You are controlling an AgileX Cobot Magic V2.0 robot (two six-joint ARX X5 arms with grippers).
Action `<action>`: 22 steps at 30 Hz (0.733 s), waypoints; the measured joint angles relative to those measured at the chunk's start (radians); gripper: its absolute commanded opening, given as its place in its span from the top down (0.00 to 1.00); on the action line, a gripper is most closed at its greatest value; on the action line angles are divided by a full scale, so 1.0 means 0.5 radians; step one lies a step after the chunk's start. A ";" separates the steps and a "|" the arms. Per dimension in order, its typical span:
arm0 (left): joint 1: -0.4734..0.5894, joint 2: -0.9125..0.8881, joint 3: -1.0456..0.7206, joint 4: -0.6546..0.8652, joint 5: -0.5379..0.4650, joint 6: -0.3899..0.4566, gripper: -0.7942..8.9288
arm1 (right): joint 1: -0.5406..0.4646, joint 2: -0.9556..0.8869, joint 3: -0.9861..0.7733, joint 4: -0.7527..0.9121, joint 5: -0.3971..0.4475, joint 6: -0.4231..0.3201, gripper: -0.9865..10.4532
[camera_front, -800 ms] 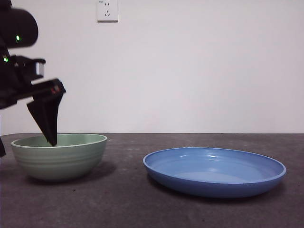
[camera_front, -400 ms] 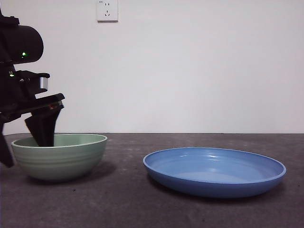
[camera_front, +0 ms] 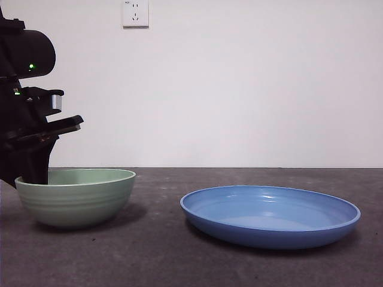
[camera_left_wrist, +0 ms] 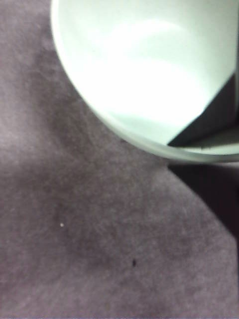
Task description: Place the green bowl on the blue plate
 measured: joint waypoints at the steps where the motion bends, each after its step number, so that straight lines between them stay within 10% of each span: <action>1: 0.000 0.000 0.004 -0.001 0.000 0.000 0.91 | 0.000 0.000 0.000 -0.001 0.000 -0.001 0.39; 22: -0.487 0.019 0.900 -0.317 -0.006 -0.346 0.91 | 0.000 0.000 0.000 0.000 0.000 0.000 0.39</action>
